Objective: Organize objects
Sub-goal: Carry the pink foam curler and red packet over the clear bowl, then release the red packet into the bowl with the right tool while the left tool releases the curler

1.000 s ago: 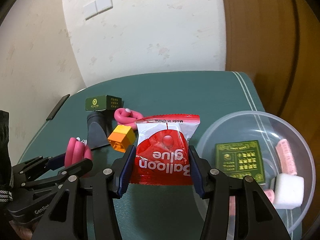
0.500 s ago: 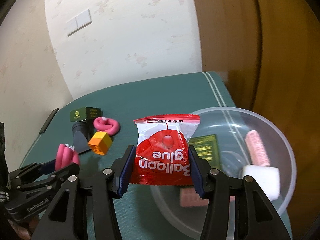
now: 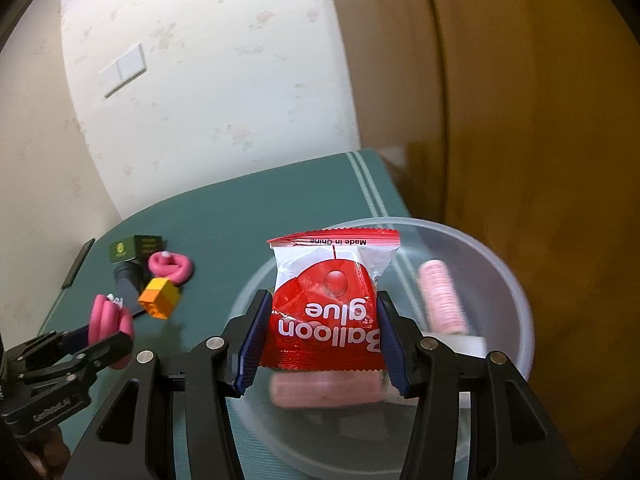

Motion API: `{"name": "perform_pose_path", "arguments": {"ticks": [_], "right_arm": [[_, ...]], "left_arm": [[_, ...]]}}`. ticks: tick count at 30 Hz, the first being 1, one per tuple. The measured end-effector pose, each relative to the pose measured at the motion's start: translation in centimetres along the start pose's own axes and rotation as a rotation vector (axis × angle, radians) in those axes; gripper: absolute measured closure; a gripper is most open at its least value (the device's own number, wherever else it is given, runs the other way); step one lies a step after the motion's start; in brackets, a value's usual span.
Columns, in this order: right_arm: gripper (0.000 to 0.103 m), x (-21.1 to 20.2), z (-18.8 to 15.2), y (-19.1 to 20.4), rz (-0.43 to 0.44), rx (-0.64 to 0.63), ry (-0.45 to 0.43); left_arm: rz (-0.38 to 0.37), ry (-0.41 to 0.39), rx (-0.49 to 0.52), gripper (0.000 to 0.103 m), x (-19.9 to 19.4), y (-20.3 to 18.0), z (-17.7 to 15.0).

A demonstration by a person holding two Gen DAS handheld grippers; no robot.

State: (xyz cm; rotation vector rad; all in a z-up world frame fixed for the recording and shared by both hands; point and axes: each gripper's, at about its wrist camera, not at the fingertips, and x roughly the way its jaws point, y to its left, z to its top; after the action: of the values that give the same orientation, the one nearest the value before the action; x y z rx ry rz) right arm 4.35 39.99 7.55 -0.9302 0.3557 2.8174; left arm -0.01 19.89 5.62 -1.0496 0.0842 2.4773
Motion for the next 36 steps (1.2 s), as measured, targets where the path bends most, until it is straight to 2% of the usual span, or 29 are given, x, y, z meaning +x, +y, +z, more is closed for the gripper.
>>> {"name": "perform_pose_path", "arguments": {"ticks": [16,36], "right_arm": [[0.05,1.3,0.8,-3.7,-0.032,0.0,0.032],[0.043,1.7,1.2,-5.9,0.064,0.109,0.033]], "left_arm": [[-0.059,0.004,0.071,0.055,1.0,-4.2,1.5],[-0.125,0.044,0.124,0.055,3.1,-8.5,1.8]]}}
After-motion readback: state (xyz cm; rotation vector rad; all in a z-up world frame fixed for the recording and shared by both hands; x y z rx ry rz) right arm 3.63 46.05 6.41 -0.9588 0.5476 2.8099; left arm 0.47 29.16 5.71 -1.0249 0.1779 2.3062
